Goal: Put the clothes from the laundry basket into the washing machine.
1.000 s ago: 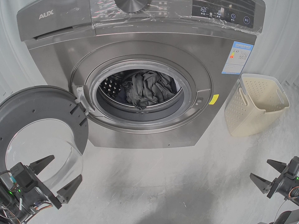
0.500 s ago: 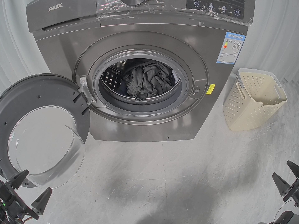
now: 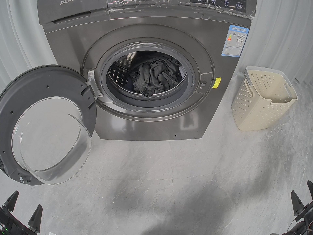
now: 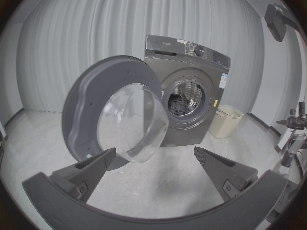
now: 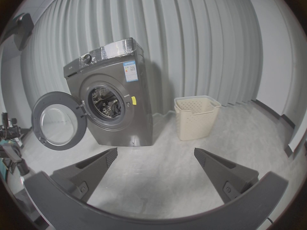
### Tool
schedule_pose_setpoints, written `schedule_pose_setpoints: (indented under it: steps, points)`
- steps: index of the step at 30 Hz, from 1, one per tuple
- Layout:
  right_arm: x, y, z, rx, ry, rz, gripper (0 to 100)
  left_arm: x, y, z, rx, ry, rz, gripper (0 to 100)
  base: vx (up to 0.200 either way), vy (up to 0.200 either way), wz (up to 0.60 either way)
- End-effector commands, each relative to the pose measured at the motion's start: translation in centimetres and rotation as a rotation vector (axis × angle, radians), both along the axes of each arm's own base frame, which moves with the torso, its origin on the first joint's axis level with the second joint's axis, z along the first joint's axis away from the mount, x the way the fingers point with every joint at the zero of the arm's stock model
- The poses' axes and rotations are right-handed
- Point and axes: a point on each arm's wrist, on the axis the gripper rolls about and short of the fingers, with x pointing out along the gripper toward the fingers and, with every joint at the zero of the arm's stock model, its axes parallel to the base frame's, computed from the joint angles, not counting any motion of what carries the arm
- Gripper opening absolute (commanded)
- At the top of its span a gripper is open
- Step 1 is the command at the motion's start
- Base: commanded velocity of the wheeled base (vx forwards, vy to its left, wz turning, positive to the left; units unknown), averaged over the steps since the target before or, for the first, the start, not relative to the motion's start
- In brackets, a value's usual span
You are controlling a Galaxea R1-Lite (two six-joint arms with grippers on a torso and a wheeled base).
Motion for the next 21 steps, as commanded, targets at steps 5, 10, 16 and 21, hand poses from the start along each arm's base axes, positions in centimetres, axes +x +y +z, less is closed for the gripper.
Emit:
schedule_pose_setpoints:
  steps: [5, 10, 16, 21]
  points:
    - [-1.04, 0.12, -1.87, -0.060, -0.041, -0.075, 100, -1.08, -0.08, -1.01, 0.111, -0.076, 0.219, 100, 0.000, 0.000, 0.00]
    - [-1.07, 0.23, -1.99, -0.102, -0.028, -0.014, 100, -1.06, -0.19, -1.07, 0.075, -0.076, 0.164, 100, 0.000, 0.000, 0.00]
    - [-1.02, 0.26, -1.96, -0.092, -0.033, -0.010, 100, -1.02, -0.30, -1.71, 0.038, -0.002, 0.115, 100, -0.100, 0.100, 0.00]
    - [-1.05, 0.25, -1.96, -0.087, -0.035, -0.011, 100, -0.99, -0.30, -1.64, 0.041, -0.014, 0.110, 100, -0.200, 0.200, 0.00]
